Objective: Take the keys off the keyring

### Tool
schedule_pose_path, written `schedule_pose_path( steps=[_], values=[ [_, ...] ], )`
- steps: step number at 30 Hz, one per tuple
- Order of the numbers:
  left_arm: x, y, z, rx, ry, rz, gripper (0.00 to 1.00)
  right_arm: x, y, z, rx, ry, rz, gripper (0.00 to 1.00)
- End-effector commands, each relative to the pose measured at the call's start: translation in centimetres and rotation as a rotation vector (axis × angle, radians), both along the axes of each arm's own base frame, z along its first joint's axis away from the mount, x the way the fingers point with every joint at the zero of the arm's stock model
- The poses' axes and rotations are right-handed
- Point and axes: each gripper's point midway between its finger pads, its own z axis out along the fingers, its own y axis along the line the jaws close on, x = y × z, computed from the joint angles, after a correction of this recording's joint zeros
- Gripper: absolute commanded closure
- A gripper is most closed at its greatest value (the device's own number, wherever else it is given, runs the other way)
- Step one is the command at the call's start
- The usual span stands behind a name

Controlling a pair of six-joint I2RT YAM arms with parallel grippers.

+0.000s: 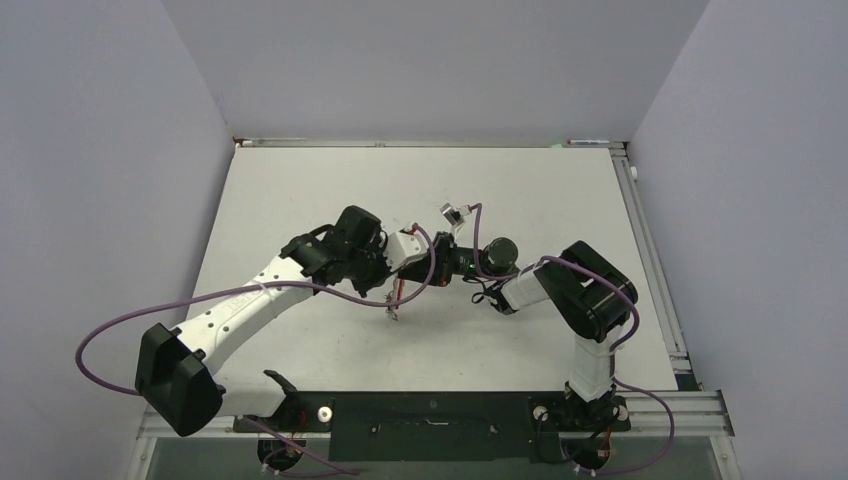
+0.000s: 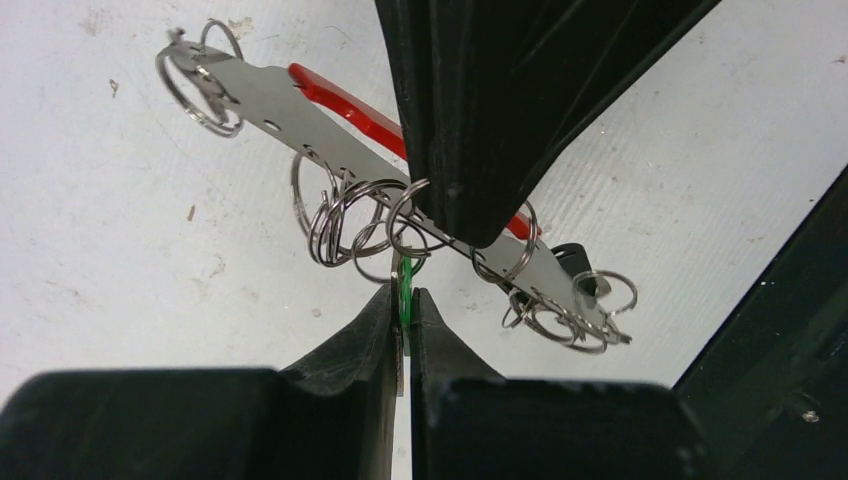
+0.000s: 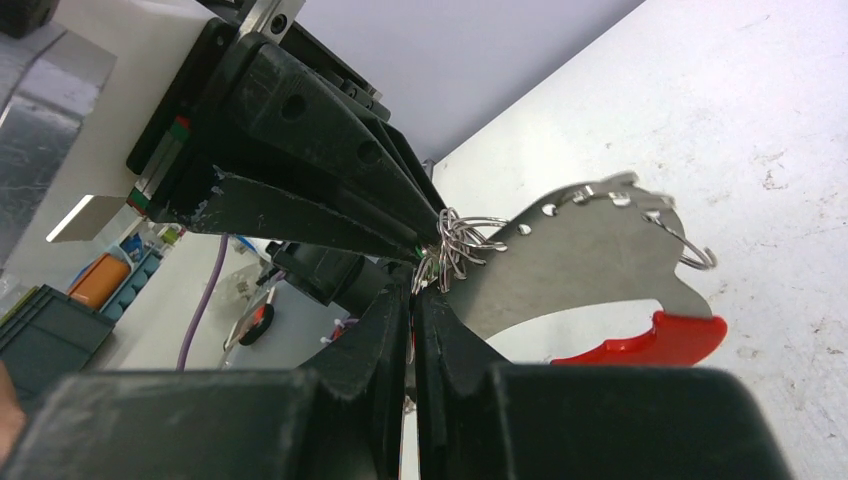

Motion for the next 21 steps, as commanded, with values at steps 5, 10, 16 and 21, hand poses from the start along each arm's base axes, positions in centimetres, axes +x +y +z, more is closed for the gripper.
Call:
schedule_pose_path(
  steps=[5,10,16,21],
  values=[
    [2.31,-0.38,2.72,-0.027,-0.171,0.018,1.0,-1.9,-0.75,6.47,0.206,-0.25,0.022,0.95],
    [2.54,0.01,3.04,-0.03,-0.216,0.023,1.0,-1.92,-0.73,6.78,0.212,-0.245,0.023,0.95],
    [1.85,0.21,2.62,-0.032,-0.214,0.009,1.0,-1.73,-0.68,6.89,0.215,-0.235,0.019,0.95],
    [1.73,0.09,2.51,-0.037,-0.216,0.011,1.0,-1.88,-0.6,6.86,0.213,-0.243,0.031,0.95]
  ],
)
